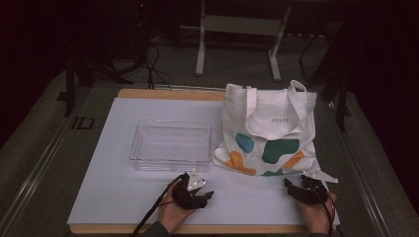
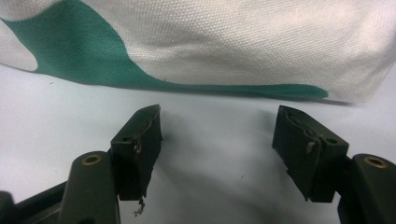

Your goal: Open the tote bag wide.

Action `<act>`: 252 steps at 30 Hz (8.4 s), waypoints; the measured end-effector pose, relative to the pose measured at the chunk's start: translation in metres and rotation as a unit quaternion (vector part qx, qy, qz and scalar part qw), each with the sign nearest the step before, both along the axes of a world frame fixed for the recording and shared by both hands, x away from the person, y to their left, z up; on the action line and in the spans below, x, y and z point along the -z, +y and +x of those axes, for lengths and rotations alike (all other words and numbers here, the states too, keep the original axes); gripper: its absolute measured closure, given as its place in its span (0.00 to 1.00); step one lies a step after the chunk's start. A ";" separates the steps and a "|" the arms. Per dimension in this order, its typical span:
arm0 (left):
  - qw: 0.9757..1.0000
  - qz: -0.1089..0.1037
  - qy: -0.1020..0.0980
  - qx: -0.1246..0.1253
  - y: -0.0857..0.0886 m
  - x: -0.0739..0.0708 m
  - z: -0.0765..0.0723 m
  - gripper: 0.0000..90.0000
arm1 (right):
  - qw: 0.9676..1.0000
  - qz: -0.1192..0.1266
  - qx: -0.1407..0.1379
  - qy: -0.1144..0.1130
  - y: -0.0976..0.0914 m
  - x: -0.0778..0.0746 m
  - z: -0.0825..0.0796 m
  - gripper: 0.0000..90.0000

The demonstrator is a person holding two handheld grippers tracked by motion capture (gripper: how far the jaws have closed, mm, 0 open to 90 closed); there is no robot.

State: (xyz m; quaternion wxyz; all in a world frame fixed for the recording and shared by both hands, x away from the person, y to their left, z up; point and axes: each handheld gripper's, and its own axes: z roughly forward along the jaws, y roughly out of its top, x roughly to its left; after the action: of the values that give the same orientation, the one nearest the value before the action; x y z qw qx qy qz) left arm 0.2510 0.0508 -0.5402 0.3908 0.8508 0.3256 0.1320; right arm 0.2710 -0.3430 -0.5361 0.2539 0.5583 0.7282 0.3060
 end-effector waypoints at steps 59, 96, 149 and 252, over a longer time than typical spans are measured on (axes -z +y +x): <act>0.996 -0.043 -0.043 0.058 0.012 -0.092 0.029 0.57 | 0.995 0.053 -0.057 -0.063 -0.019 -0.077 0.015 0.44; 0.998 -0.031 -0.051 0.028 0.012 -0.119 0.089 0.57 | 0.989 0.089 -0.094 -0.073 -0.042 -0.117 0.064 0.24; 0.998 -0.006 -0.062 0.030 -0.044 -0.126 0.166 0.97 | 0.984 0.125 -0.118 -0.035 -0.058 -0.117 0.099 0.87; 0.989 0.030 -0.102 0.103 -0.032 -0.096 0.078 0.99 | 0.983 0.078 -0.149 -0.074 -0.067 -0.055 0.003 1.00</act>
State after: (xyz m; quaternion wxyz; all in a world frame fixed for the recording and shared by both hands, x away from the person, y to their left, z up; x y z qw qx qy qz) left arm 0.3292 0.0184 -0.4440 0.4081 0.8732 0.1902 0.1866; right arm 0.2739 -0.4097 -0.4811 0.2142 0.4374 0.7563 0.4369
